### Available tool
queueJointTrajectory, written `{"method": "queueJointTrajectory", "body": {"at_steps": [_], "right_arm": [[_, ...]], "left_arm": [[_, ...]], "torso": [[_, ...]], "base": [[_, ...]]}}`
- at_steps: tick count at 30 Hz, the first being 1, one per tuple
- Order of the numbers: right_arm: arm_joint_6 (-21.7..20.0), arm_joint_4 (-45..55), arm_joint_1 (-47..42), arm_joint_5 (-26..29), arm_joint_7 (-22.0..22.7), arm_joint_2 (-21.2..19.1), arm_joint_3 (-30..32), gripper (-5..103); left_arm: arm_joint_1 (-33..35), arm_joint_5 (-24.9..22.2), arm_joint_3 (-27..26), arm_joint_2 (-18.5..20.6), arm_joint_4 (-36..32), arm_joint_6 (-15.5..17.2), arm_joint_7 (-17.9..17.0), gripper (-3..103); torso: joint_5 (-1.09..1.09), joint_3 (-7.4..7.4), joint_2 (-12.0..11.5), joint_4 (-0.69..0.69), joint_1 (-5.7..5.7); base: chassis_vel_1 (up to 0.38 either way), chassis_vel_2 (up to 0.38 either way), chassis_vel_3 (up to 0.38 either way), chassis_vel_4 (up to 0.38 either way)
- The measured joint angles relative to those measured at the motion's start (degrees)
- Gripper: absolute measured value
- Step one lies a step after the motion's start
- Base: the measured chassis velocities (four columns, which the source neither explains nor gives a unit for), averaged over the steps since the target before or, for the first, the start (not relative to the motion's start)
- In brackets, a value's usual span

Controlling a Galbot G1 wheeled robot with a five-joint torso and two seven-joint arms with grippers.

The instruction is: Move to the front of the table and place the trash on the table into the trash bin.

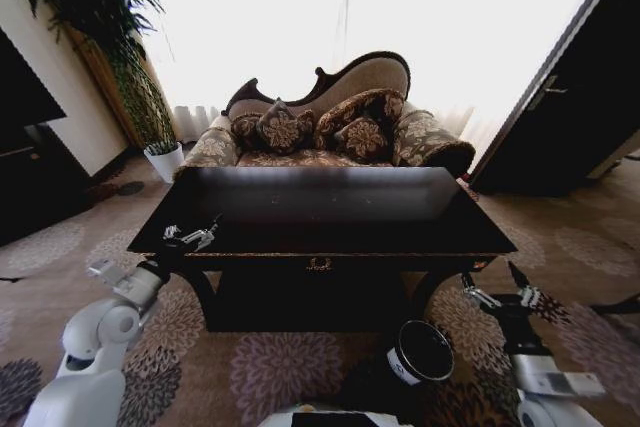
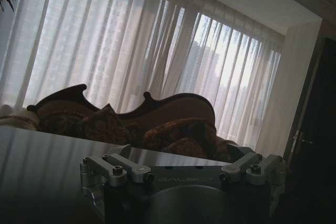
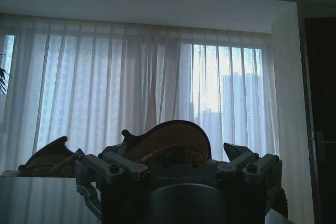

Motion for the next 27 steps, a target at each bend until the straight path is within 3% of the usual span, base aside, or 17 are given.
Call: {"method": "queueJointTrajectory", "body": {"at_steps": [2,6,13,22,27], "right_arm": [[-6.05,2.81,4.4,2.01,5.02,-1.69,-2.89,100],[-8.81,3.01,7.84,2.62,6.36,-3.75,-4.19,100],[-9.23,1.45,9.99,2.68,4.98,-8.14,-1.54,100],[-9.86,-0.31,10.66,0.83,2.78,-10.06,-0.96,100],[-7.95,-2.57,11.34,0.06,-1.05,-10.67,-2.68,100]], "left_arm": [[0.44,0.22,0.28,-1.2,-1.81,0.89,-2.12,100],[1.73,0.22,-0.51,-1.69,-4.45,2.44,-5.36,100],[4.8,-1.27,-5.08,-1.07,-8.56,4.2,-11.27,100],[7.1,1.52,-5.77,-3.13,-10.28,3.01,-10.21,100],[8.92,3.85,-6.49,-4.76,-11.13,2.03,-8.13,100]], "torso": [[0.0,0.0,-0.01,0.0,0.0],[0.02,0.0,-0.01,-0.01,0.01],[0.02,0.0,-0.01,-0.01,0.0],[0.02,0.0,-0.01,-0.01,0.0],[0.02,0.0,-0.01,-0.01,0.0]], "base": [[0.0,0.0,0.0,0.0],[0.0,0.0,0.0,0.0],[0.0,0.0,0.0,0.0],[0.0,0.0,0.0,0.0],[0.0,0.0,0.0,0.0]]}}
